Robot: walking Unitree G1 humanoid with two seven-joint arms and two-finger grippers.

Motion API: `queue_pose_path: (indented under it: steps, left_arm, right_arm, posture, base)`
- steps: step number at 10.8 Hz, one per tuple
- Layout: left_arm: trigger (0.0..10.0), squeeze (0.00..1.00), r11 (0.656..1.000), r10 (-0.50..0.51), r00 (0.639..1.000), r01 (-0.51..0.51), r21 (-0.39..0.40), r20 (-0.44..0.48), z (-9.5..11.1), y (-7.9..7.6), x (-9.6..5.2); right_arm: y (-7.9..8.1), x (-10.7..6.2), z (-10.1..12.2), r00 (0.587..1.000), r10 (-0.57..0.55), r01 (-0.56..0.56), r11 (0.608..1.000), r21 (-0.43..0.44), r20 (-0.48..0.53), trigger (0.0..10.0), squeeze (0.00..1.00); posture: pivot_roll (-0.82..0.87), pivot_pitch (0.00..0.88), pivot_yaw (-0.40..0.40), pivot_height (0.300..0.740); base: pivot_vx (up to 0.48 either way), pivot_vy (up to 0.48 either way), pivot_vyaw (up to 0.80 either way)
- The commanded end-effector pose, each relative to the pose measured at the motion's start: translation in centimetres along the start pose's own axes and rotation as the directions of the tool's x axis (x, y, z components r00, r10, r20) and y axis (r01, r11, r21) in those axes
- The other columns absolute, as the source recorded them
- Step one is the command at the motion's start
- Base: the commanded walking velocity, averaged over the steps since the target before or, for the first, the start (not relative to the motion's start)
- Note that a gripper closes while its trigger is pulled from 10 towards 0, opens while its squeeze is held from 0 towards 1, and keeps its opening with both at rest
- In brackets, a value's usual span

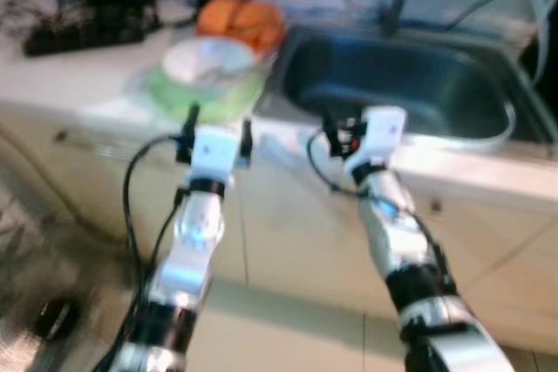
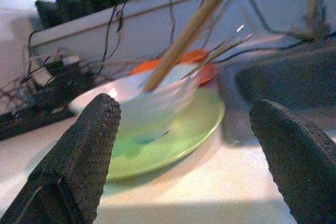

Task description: Kitchen organization

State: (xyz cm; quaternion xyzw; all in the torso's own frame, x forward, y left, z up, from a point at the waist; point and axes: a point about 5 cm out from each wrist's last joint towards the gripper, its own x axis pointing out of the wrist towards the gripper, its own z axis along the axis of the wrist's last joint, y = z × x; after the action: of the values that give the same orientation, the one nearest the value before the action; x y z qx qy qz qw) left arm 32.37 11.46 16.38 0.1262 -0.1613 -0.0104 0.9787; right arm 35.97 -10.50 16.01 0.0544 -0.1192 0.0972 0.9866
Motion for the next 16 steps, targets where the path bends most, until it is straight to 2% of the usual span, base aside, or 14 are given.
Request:
queue_pose_path:
  steps: [1, 9, 14, 16]
  left_arm:
    - [10.0, 0.00, 1.000, -0.014, 1.000, 0.014, 0.001, 0.010, 0.36, -0.68, 0.02]
    - [10.0, 0.00, 1.000, -0.004, 1.000, 0.003, 0.007, 0.019, 0.58, -0.57, 0.00]
    - [10.0, 0.00, 1.000, 0.000, 1.000, 0.000, 0.007, 0.020, 0.61, -0.57, -0.01]
    - [10.0, 0.00, 1.000, -0.023, 0.999, 0.023, 0.010, 0.033, 0.76, -0.90, -0.09]
  right_arm:
    - [-0.94, -0.13, 0.12, 0.999, -0.032, 0.032, 0.999, 0.006, 0.008, 10.0, 0.00]
    - [-0.63, -0.21, -0.04, 1.000, -0.019, 0.019, 1.000, -0.013, 0.004, 10.0, 0.00]
    - [-0.67, -0.19, -0.02, 1.000, -0.026, 0.026, 1.000, 0.006, 0.006, 10.0, 0.00]
    - [-0.65, -0.18, -0.02, 1.000, -0.025, 0.025, 1.000, 0.008, 0.006, 10.0, 0.00]
  posture:
    - [0.21, 0.044, -0.023, 0.740]
    - [0.21, 0.046, -0.020, 0.740]
    - [0.21, 0.046, -0.020, 0.740]
    - [0.21, 0.048, -0.020, 0.740]
  base:
    - [0.330, 0.000, 0.00]
    - [0.330, 0.000, 0.07]
    - [0.332, 0.000, 0.00]
    - [0.000, 0.000, 0.00]
